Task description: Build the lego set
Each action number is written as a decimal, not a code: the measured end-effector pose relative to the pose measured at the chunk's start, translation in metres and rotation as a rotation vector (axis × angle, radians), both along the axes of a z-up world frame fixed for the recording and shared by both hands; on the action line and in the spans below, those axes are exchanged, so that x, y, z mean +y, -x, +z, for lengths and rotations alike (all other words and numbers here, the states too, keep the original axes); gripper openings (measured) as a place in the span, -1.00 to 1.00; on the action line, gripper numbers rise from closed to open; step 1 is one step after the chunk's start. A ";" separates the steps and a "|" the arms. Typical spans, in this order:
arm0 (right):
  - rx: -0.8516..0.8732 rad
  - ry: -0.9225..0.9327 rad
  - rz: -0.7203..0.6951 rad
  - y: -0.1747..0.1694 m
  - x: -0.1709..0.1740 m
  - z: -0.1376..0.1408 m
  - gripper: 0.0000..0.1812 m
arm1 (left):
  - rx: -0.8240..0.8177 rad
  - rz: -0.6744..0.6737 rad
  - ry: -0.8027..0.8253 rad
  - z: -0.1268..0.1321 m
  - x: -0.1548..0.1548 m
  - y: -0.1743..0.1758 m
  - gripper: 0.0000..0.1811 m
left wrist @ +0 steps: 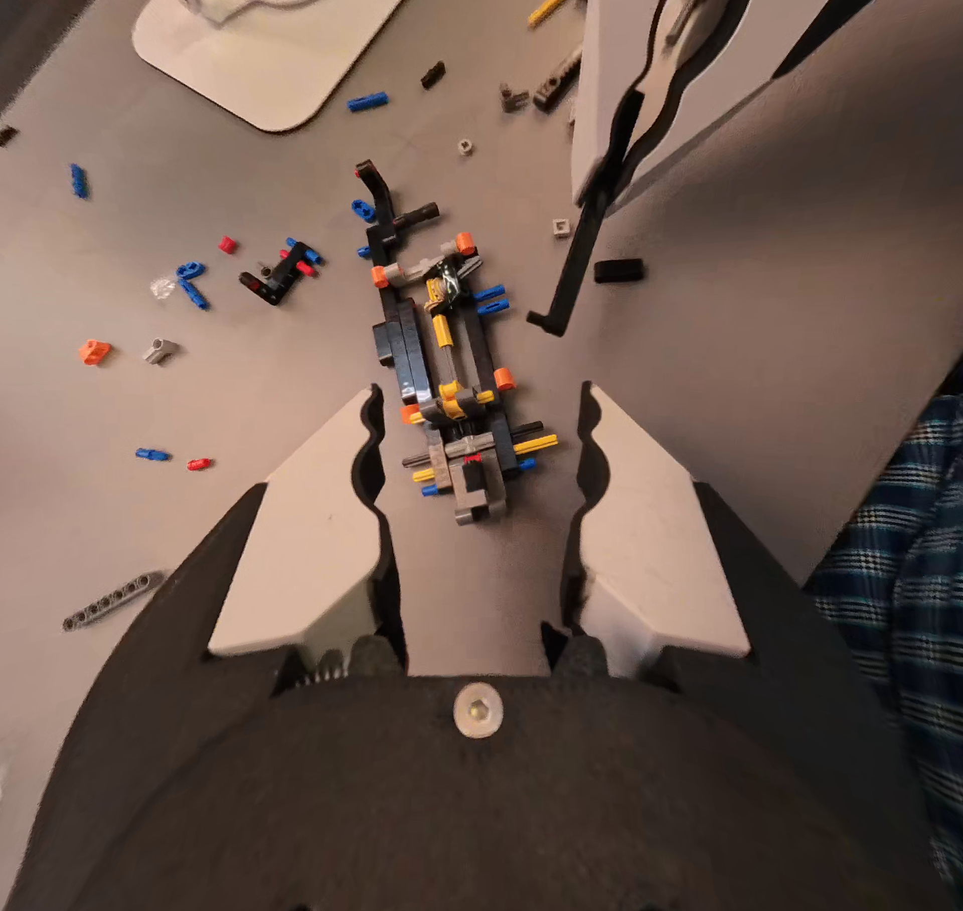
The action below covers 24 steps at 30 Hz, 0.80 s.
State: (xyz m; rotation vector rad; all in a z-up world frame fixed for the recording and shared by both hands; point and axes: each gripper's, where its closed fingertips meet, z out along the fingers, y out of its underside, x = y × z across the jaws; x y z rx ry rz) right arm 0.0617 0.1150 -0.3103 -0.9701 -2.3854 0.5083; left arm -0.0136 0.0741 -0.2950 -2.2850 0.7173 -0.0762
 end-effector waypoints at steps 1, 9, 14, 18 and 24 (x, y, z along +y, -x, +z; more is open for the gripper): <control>-0.025 0.002 0.012 0.000 0.001 -0.004 -0.95 | 0.016 -0.005 0.001 -0.004 0.004 0.002 -0.18; -0.183 0.074 0.100 0.007 0.004 -0.031 -0.95 | -0.002 -0.030 0.140 -0.037 0.014 0.006 -0.12; -0.183 0.106 0.150 0.016 0.004 -0.033 -0.95 | -0.001 -0.069 0.168 -0.048 0.017 0.005 -0.22; -0.191 0.122 0.200 0.018 0.006 -0.032 -0.95 | -0.012 -0.117 0.161 -0.049 0.018 0.002 -0.31; -0.188 0.164 0.249 0.018 0.006 -0.032 -0.94 | 0.039 -0.227 0.143 -0.048 0.015 0.005 -0.40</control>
